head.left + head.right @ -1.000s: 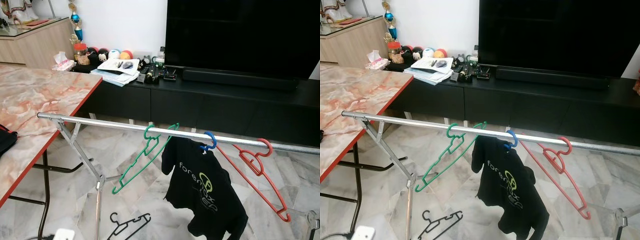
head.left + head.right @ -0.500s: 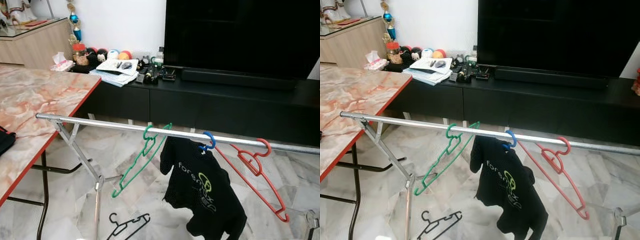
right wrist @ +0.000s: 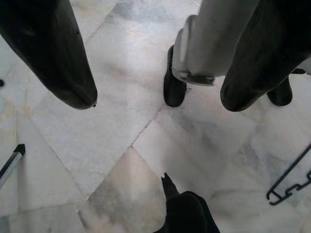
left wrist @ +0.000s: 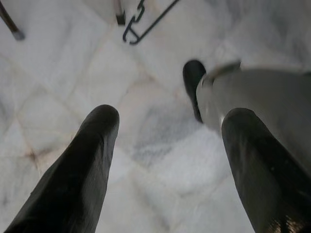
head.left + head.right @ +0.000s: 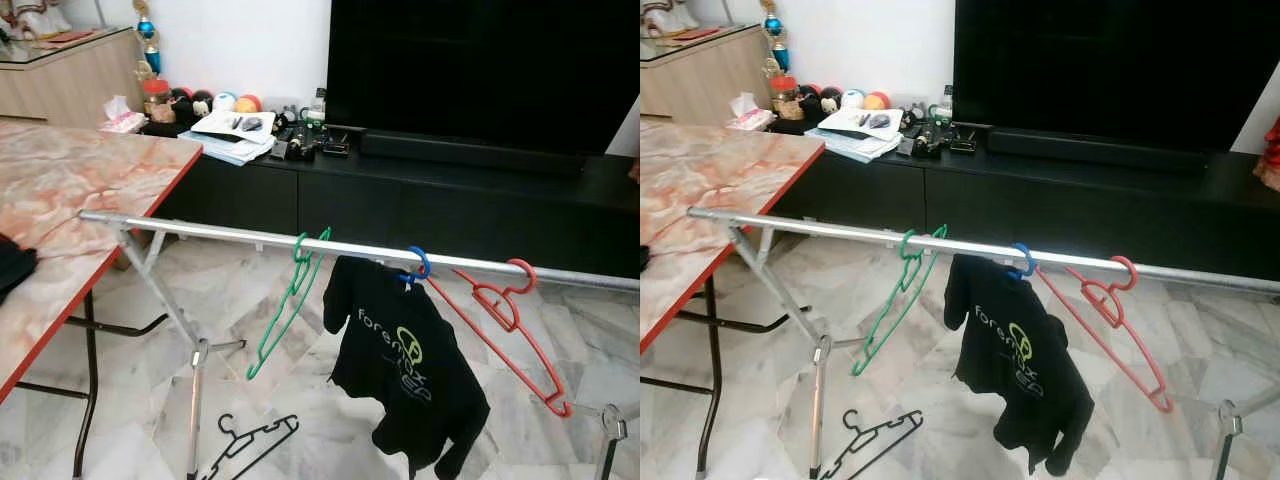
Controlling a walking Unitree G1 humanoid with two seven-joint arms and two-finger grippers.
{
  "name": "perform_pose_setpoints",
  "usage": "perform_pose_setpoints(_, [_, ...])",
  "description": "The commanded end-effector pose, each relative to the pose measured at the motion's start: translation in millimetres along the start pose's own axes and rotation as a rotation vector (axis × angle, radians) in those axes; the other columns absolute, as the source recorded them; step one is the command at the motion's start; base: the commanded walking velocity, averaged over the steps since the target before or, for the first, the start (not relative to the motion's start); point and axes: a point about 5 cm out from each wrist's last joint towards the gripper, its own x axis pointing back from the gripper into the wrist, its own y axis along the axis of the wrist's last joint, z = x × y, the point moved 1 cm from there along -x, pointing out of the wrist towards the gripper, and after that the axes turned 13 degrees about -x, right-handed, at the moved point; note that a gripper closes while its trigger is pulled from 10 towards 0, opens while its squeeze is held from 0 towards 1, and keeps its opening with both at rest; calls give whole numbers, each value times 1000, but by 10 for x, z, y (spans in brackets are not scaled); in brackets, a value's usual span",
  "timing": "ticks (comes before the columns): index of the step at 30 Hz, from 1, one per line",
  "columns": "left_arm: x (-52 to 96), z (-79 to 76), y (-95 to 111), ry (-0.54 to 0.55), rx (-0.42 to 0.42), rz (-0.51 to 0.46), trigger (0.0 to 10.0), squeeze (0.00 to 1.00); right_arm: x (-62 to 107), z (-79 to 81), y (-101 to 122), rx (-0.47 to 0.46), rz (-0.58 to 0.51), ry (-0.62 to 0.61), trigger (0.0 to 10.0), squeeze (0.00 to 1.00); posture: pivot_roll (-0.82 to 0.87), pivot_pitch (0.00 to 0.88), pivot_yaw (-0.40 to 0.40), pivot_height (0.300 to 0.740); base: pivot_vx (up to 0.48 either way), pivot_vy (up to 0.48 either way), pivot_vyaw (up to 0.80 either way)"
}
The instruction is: Hang hanger
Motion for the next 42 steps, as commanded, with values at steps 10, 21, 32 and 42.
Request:
perform_pose_setpoints(10, [6, -2, -79, 16, -28, 50, 10000, 0, 12, -40, -65, -25, 17, -15, 10000, 0, 34, 0, -6, 740, -90, 0, 0])
perform_pose_setpoints(21, [-14, -122, -47, 1, -22, 55, 10000, 0, 13, -45, -72, -18, 26, -11, 10000, 0, 33, 0, -11, 740, 0, 0, -519])
perform_pose_setpoints(32, [7, -3, -96, 9, -64, 66, 10000, 0, 13, -44, -74, -18, 30, -11, 10000, 0, 30, 0, -11, 740, 0, -215, -781])
perform_pose_setpoints(42, [34, -26, -221, -4, -86, 81, 10000, 0, 12, -34, -79, -24, 32, -10, 10000, 0, 30, 0, -6, 740, 0, 0, -781])
